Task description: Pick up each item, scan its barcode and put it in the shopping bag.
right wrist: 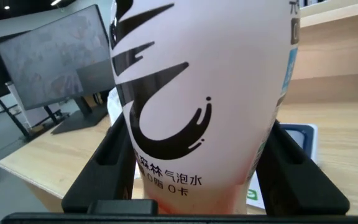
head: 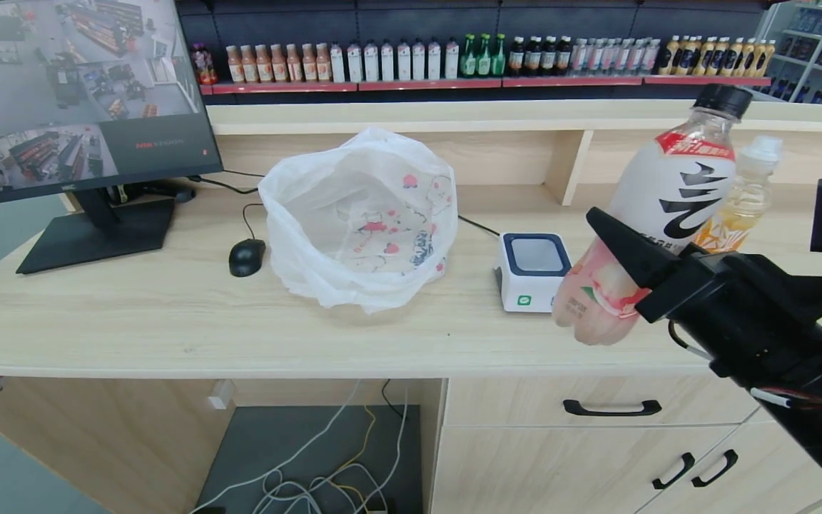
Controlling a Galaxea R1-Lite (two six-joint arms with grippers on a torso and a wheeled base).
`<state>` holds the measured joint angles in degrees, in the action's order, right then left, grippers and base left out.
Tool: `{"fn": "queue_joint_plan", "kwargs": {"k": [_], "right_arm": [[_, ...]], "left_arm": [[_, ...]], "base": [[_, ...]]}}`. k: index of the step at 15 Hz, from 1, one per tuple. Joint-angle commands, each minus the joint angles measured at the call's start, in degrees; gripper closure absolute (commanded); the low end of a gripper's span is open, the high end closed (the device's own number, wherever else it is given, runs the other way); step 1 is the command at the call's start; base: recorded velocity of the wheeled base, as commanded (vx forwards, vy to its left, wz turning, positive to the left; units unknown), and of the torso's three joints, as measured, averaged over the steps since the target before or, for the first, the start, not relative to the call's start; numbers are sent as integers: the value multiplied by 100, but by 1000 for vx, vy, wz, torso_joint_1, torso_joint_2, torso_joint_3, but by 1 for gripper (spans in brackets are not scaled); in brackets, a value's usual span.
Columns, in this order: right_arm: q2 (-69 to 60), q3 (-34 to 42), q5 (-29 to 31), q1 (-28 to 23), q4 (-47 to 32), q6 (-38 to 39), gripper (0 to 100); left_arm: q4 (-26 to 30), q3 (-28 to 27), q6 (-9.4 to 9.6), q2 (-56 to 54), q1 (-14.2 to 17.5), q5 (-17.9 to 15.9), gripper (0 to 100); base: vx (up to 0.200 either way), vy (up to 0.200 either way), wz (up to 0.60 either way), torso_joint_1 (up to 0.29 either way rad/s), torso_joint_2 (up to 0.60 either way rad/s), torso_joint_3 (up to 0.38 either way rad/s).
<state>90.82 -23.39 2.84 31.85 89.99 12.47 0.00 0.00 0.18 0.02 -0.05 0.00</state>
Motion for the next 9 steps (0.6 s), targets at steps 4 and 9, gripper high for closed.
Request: {"fn": "queue_joint_plan", "kwargs": {"k": [4, 9], "right_arm": [[656, -702, 6, 5, -8, 476, 100], [1043, -1484, 164, 40, -52, 1249, 100]], "left_arm": [[0, 0, -1, -2, 5, 0, 0], [0, 0, -1, -2, 5, 0, 0]], "base": [[0, 0, 0, 0, 0, 0], [0, 0, 0, 0, 0, 0]]}}
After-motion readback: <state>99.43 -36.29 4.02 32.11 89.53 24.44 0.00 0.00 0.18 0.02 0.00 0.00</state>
